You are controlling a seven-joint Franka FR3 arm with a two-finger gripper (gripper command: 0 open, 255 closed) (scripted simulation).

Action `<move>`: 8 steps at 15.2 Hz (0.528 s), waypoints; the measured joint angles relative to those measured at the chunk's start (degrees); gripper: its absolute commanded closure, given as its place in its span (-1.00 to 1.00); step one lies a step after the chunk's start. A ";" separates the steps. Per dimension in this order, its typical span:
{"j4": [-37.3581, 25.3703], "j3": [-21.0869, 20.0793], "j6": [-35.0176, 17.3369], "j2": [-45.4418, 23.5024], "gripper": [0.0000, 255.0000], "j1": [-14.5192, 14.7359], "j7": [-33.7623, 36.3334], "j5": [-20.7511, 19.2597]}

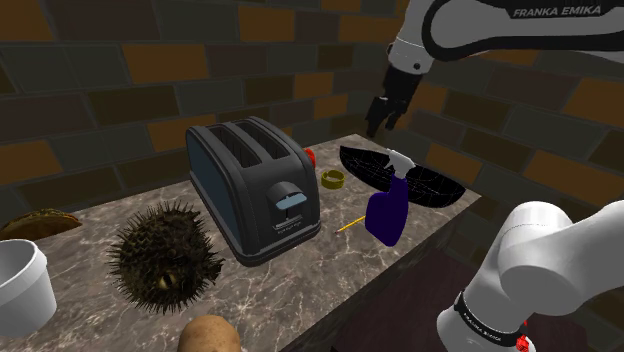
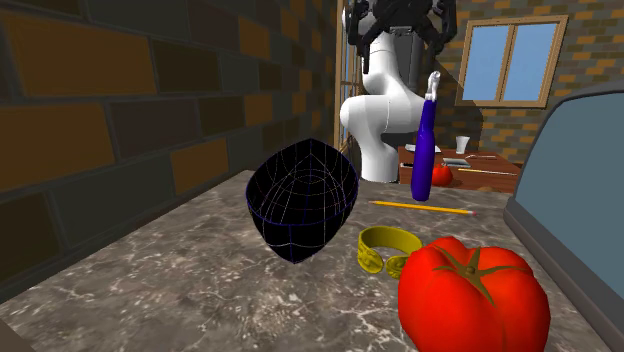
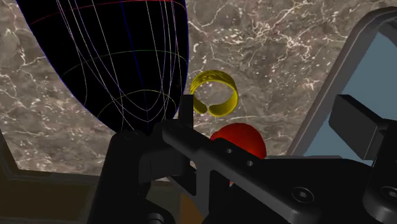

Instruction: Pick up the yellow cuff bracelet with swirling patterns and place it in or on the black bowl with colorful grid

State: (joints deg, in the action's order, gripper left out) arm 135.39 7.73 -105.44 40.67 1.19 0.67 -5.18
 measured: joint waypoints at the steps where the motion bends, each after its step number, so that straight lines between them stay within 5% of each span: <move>1: 0.49 0.70 -1.91 -1.56 -1.00 0.35 -0.88 0.25; 8: 2.66 5.43 -14.37 -13.01 -1.00 3.27 -7.93 3.24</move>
State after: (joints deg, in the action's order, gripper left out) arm 138.05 13.16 -119.81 27.66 4.46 -7.26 -1.94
